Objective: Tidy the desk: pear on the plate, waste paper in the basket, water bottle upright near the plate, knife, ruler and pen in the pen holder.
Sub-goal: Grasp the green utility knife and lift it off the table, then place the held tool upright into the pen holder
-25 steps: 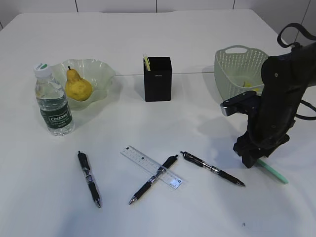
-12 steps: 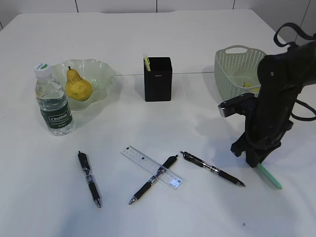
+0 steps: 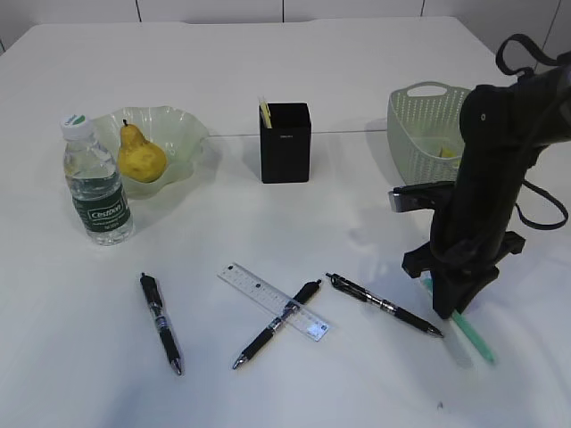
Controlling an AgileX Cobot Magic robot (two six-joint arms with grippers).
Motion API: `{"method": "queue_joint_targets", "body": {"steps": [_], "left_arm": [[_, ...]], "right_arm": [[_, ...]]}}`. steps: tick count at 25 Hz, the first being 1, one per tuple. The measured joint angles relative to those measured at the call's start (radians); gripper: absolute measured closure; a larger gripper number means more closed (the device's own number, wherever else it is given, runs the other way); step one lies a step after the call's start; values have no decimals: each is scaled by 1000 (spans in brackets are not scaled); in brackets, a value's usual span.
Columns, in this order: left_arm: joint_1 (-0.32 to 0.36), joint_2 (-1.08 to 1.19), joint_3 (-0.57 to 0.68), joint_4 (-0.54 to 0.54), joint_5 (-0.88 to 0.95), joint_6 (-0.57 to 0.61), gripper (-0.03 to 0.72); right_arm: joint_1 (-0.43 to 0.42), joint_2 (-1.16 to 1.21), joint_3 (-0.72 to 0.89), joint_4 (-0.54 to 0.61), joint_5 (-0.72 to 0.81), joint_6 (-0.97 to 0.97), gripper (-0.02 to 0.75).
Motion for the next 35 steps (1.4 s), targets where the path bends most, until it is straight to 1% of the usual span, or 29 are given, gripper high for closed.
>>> {"method": "queue_joint_targets", "body": {"steps": [4, 8, 13, 17, 20, 26, 27, 29, 31, 35], "left_arm": [[0, 0, 0, 0, 0, 0, 352], [0, 0, 0, 0, 0, 0, 353], [0, 0, 0, 0, 0, 0, 356], [0, 0, 0, 0, 0, 0, 357], [0, 0, 0, 0, -20, 0, 358], [0, 0, 0, 0, -148, 0, 359], [0, 0, 0, 0, -172, 0, 359], [0, 0, 0, 0, -207, 0, 361], [0, 0, 0, 0, -235, 0, 365], [0, 0, 0, 0, -262, 0, 367]], "right_arm": [[0, 14, -113, 48, 76, 0, 618], [0, 15, -239, 57, 99, 16, 619], [0, 15, -384, 128, 103, 24, 619], [0, 15, -478, 191, 50, -3, 622], [0, 15, -508, 261, -54, -70, 624], [0, 33, -510, 461, -317, -291, 627], [0, 41, -510, 506, -356, -343, 641], [0, 57, -510, 600, -413, -447, 647], [0, 73, -510, 724, -457, -576, 648], [0, 101, -510, 968, -494, -816, 648]]}}
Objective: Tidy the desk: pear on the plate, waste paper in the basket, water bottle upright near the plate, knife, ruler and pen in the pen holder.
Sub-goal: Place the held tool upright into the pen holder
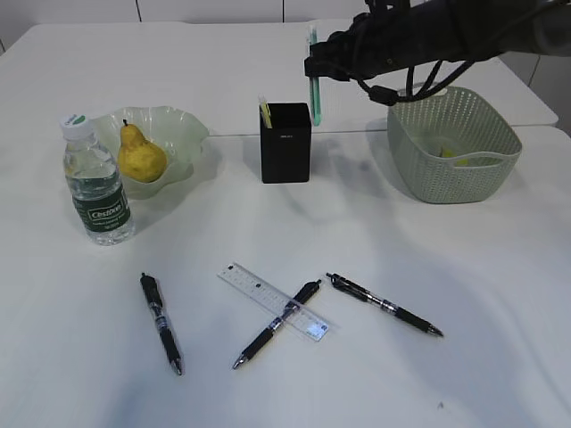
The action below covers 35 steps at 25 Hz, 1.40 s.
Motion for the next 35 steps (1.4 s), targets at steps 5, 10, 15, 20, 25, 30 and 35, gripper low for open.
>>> {"method": "queue_joint_targets", "body": {"steps": [5, 10, 15, 20, 25, 30, 35], "left_arm": [[0, 2, 0, 0, -2, 0, 370], [0, 2, 0, 0, -2, 0, 377], [0, 2, 0, 0, -4, 0, 378], [0, 2, 0, 0, -4, 0, 379], [0, 2, 0, 0, -4, 0, 379], [0, 2, 0, 0, -6, 0, 379], [0, 2, 0, 0, -6, 0, 379]], "right_arm": [[0, 17, 0, 168, -24, -220, 648], [0, 17, 0, 294, -41, -412, 649], [0, 17, 0, 427, -52, -600, 649], [0, 29, -1, 549, -62, -738, 649], [13, 62, -2, 617, -68, -816, 649], [59, 93, -5, 684, -77, -948, 649], [79, 131, -20, 692, -103, -985, 649]]}}
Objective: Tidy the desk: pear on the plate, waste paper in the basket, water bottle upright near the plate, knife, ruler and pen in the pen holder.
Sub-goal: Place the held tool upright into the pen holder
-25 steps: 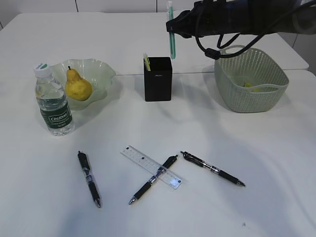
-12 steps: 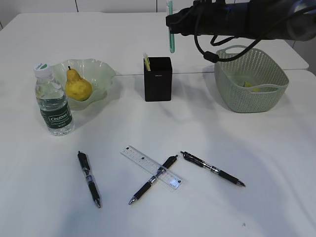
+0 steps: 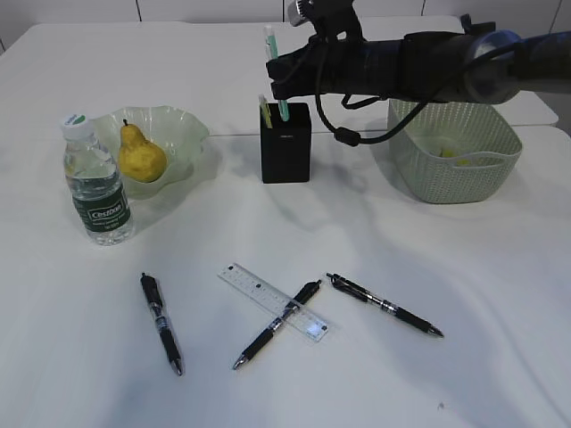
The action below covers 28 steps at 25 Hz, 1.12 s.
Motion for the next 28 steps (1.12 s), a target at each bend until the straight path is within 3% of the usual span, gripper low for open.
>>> {"method": "queue_joint_targets", "body": {"steps": [9, 28], "left_arm": [[0, 0, 0, 0, 0, 0, 391], [0, 21, 0, 2, 13, 0, 400]], "right_arm": [[0, 77, -99, 7, -24, -6, 649], [0, 154, -139, 12, -75, -4, 648]]}}
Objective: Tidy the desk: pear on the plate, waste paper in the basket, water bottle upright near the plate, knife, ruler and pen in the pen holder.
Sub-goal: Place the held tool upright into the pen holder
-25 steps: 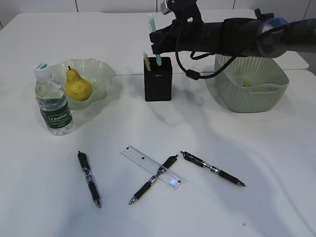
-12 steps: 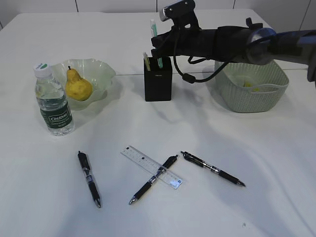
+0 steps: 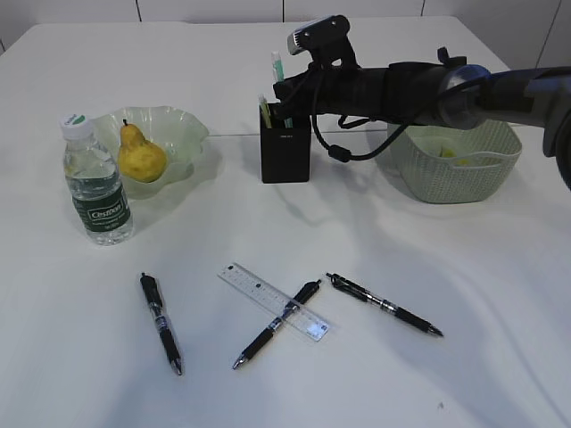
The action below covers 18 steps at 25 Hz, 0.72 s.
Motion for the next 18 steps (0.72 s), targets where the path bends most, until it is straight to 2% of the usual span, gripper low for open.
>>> {"method": "queue_joint_targets", "body": {"steps": [5, 12, 18], "left_arm": [[0, 0, 0, 0, 0, 0, 400], [0, 0, 0, 0, -2, 0, 400], [0, 0, 0, 0, -2, 0, 401]], "right_arm": [[0, 0, 0, 0, 0, 8, 622], [0, 0, 0, 0, 0, 18, 512], [0, -2, 0, 0, 0, 115, 498]]}}
